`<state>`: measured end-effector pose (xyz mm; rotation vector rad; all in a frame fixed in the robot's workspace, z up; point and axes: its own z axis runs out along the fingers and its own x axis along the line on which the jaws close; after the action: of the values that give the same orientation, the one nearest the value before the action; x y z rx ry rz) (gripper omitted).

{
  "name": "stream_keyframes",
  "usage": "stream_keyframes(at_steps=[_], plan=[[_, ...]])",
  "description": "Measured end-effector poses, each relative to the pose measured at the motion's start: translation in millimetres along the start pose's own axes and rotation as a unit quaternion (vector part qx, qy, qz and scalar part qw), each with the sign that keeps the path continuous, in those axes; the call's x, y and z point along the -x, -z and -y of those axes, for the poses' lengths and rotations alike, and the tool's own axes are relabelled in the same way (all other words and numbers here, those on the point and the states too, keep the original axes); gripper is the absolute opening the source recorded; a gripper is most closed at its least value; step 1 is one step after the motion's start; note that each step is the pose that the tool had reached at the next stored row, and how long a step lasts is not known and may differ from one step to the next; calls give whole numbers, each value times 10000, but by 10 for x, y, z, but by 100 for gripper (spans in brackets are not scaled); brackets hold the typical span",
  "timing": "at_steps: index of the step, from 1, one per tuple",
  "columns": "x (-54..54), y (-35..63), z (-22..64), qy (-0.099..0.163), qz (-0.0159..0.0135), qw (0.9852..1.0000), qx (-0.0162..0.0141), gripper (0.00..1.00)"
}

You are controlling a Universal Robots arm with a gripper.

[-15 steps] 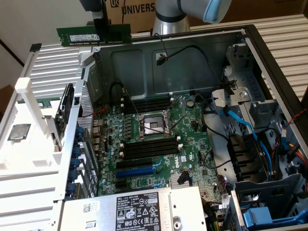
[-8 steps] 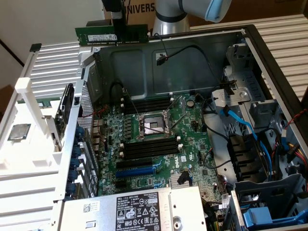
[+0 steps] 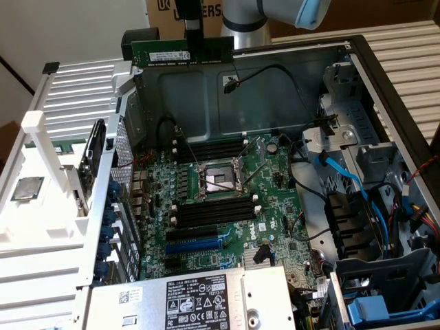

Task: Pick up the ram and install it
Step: 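Pick up the ram and move it above insertion slot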

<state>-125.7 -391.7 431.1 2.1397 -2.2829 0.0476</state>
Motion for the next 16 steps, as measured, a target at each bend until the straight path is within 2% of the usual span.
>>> stream_keyframes(at_steps=[4, 11, 16], plan=[[4, -50, 29, 185, 2, 9998, -5, 13], [17, -163, 184, 288, 3, 9996, -8, 13], [17, -255, 257, 339, 4, 9994, -10, 13]])
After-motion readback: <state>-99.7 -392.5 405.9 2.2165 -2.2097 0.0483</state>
